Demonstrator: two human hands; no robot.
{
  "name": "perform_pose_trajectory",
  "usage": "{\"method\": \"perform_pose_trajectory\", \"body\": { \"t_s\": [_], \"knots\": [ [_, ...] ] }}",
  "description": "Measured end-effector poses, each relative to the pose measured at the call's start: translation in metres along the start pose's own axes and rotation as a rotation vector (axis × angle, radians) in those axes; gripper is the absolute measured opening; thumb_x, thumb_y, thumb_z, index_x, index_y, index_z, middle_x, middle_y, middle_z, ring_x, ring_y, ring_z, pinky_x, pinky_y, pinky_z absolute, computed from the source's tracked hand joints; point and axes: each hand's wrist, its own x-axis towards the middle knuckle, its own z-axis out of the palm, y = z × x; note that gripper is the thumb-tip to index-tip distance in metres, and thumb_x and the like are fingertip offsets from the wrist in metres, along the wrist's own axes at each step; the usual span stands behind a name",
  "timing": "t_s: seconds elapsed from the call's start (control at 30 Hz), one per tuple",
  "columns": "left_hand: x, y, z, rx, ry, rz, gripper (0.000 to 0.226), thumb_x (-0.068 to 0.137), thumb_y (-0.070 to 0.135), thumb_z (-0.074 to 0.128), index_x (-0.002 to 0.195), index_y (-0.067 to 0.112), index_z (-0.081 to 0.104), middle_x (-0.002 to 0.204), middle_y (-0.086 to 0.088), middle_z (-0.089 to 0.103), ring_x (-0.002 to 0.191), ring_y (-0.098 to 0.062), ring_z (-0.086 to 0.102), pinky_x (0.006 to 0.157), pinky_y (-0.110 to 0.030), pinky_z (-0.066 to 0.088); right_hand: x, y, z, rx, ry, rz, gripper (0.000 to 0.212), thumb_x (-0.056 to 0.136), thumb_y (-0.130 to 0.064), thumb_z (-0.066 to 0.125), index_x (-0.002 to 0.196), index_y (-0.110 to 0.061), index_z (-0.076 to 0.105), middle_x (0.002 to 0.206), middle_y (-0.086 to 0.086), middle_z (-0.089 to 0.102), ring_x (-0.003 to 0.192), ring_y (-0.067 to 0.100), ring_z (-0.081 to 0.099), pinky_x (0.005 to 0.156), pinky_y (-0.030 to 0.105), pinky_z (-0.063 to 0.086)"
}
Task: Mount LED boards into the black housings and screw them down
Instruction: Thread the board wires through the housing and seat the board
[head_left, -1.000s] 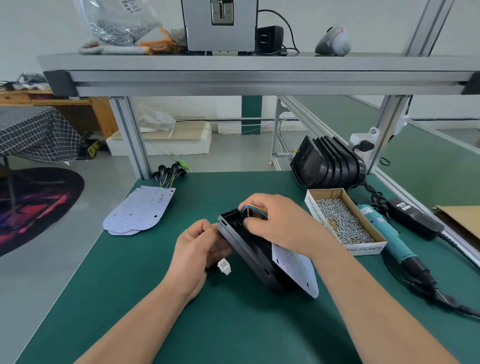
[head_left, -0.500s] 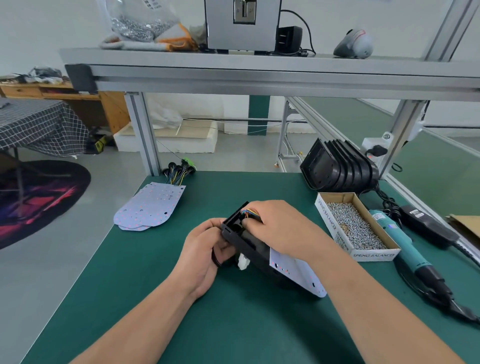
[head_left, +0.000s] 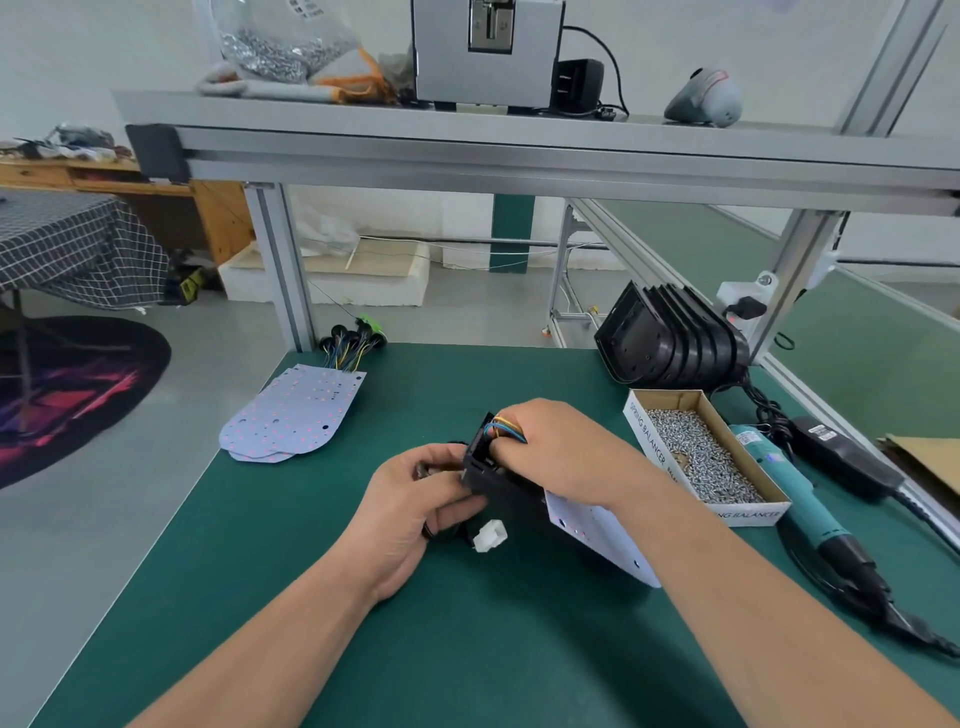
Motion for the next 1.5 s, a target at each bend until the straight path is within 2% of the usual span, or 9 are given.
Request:
{"method": "perform_pose_trajectory", "body": {
  "t_s": [0.13,0.3,0.5,0.6,0.77,0.9,1.07,1.23,1.5],
  "knots": [
    [0.001,-0.003,0.002,0.073,-0.011,0.018,0.037,0.077,-0.001,0.076,0.114,0.001,0.078,0.113,-0.024,0.076,0.102,-0.029,0.075,0.098,-0.041,0.061,0.000,0.005,0.008,-0.005,-0.017,0.006,0.005,0.094,-0.023,0.058,0.097,-0.020,0.060,0.081,-0.005,0.065,0.078,0.018,0.060,0.070,0.037,0.047],
    [0.002,-0.003,0.000,0.062,-0.049,0.037,0.038,0.076,-0.003,0.074,0.114,0.002,0.079,0.119,-0.024,0.076,0.106,-0.027,0.075,0.091,-0.033,0.061,-0.001,0.008,0.020,0.038,0.082,0.024,0.004,0.092,-0.026,0.060,0.091,-0.028,0.057,0.079,-0.009,0.065,0.075,0.009,0.059,0.067,0.032,0.047],
    [0.001,-0.002,-0.003,0.024,-0.125,0.061,0.049,0.073,0.004,0.079,0.121,0.012,0.079,0.117,-0.015,0.077,0.104,-0.024,0.075,0.092,-0.033,0.060,0.001,0.006,0.025,-0.010,0.111,0.014,0.025,0.087,-0.021,0.066,0.069,-0.026,0.049,0.065,-0.007,0.054,0.060,0.005,0.048,0.053,0.021,0.034],
    [0.002,-0.003,-0.005,0.014,-0.116,0.066,0.046,0.080,-0.002,0.073,0.123,0.015,0.079,0.119,-0.012,0.078,0.106,-0.022,0.075,0.091,-0.033,0.060,0.001,0.006,0.025,-0.029,0.103,0.010,0.018,0.088,-0.019,0.065,0.072,-0.020,0.056,0.067,-0.003,0.057,0.061,0.009,0.048,0.055,0.025,0.035],
    [-0.002,-0.002,0.000,0.043,-0.161,0.090,0.046,0.085,0.008,0.078,0.130,0.020,0.076,0.131,-0.008,0.075,0.115,-0.020,0.073,0.095,-0.030,0.059,0.000,0.005,0.019,-0.006,0.139,0.018,0.009,0.088,-0.022,0.066,0.081,-0.021,0.063,0.077,-0.005,0.065,0.075,0.013,0.058,0.062,0.027,0.042],
    [-0.002,-0.002,0.000,0.032,-0.155,0.084,0.044,0.088,0.004,0.075,0.129,0.020,0.077,0.133,-0.009,0.074,0.116,-0.021,0.073,0.095,-0.031,0.059,0.001,0.002,0.020,0.057,0.149,0.060,0.018,0.087,-0.021,0.068,0.074,-0.026,0.056,0.073,-0.009,0.061,0.068,0.005,0.053,0.056,0.021,0.038],
    [0.001,-0.002,-0.001,0.001,-0.139,0.082,0.046,0.081,0.011,0.083,0.126,0.017,0.078,0.132,-0.014,0.073,0.117,-0.021,0.073,0.094,-0.030,0.059,-0.002,0.003,0.013,0.087,0.066,0.000,0.014,0.093,-0.020,0.068,0.080,-0.015,0.068,0.073,-0.001,0.065,0.067,0.013,0.054,0.062,0.032,0.043],
    [0.003,-0.003,-0.001,0.004,-0.125,0.083,0.043,0.084,0.007,0.078,0.126,0.016,0.078,0.132,-0.015,0.073,0.116,-0.023,0.073,0.096,-0.031,0.059,-0.003,0.009,0.012,0.100,0.099,0.003,0.006,0.092,-0.020,0.072,0.088,-0.023,0.068,0.077,-0.012,0.066,0.072,-0.001,0.058,0.060,0.017,0.039],
    [0.001,-0.004,-0.002,0.001,-0.119,0.108,0.034,0.085,0.009,0.082,0.119,0.012,0.080,0.124,-0.016,0.076,0.111,-0.022,0.075,0.092,-0.027,0.059,0.001,0.006,0.020,0.153,0.159,0.029,0.011,0.089,-0.016,0.071,0.078,-0.015,0.069,0.074,0.003,0.068,0.076,0.026,0.063,0.068,0.039,0.051]
  ]
}}
